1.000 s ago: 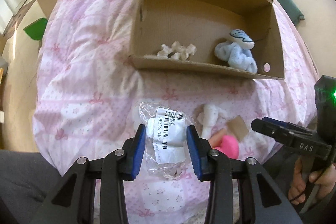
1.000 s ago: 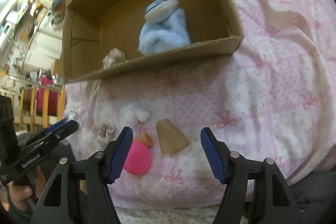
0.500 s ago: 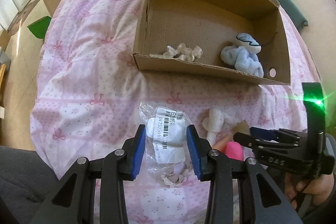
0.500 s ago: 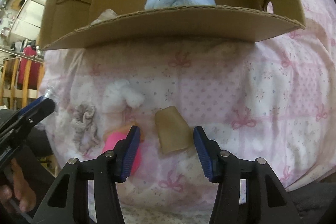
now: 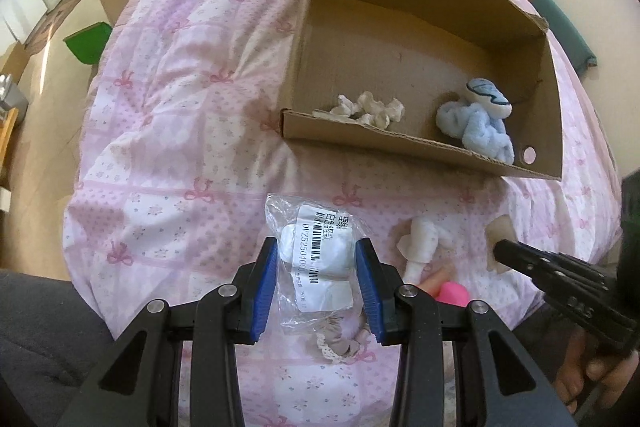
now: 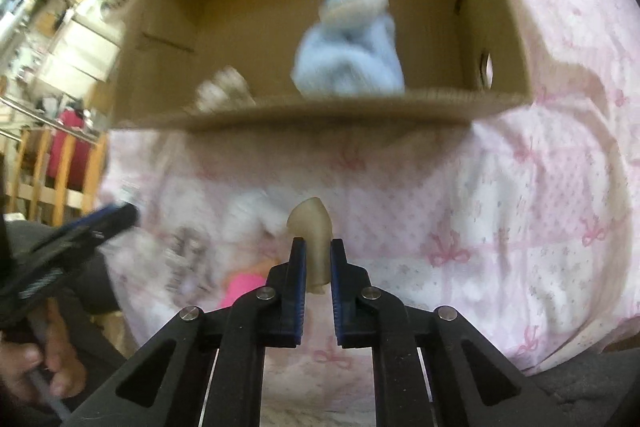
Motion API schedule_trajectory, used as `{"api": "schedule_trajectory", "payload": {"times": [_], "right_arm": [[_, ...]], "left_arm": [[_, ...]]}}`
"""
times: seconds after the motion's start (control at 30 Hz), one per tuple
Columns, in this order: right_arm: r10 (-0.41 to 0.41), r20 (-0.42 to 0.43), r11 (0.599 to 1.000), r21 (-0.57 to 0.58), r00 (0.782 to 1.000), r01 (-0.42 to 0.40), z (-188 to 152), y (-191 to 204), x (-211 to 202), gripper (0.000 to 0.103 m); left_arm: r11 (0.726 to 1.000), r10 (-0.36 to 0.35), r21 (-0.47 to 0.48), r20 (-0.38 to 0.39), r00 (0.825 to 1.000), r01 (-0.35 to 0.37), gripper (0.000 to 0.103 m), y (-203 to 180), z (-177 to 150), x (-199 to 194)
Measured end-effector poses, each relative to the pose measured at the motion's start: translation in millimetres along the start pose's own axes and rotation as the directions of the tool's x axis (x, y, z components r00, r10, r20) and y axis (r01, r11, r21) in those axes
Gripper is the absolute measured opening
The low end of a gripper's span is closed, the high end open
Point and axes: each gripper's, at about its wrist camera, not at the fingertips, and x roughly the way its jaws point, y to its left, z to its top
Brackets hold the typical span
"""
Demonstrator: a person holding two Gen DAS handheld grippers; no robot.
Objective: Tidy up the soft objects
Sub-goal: 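Carry the plastic bag and tan piece into the box with both grippers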
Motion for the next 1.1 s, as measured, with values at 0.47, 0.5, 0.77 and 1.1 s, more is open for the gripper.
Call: {"api": "schedule_trajectory", "payload": {"times": [0.47, 0.5, 0.77, 1.1], "right_arm": [[0.009, 0.062, 1.0, -0.019, 0.998, -0.008, -3, 4, -18, 0.013], [0.013, 0.072, 1.0, -0.02, 0.997, -0.012, -4, 4, -21, 0.013], [0.065, 0.219, 0.997, -0.058, 0.973, -0.054, -4, 9, -65, 0.013], [0.124, 0.336, 0.992, -0.074, 0.934, -0.105, 20, 15, -119, 0.013]], "left_arm": [[0.999, 0.041, -0.002, 0.032, 0.999, -0.041, 0.035, 3, -3, -1], [0.999, 0.044, -0.005, 0.041, 0.998, -0.044, 0.035, 3, -2, -4], [0.999, 0.03, 0.007, 0.152, 0.988, -0.031, 0.035, -2, 14, -42], [0.996, 0.003, 0.083, 0.246, 0.969, -0.024, 0.035, -25, 63, -73]]}}
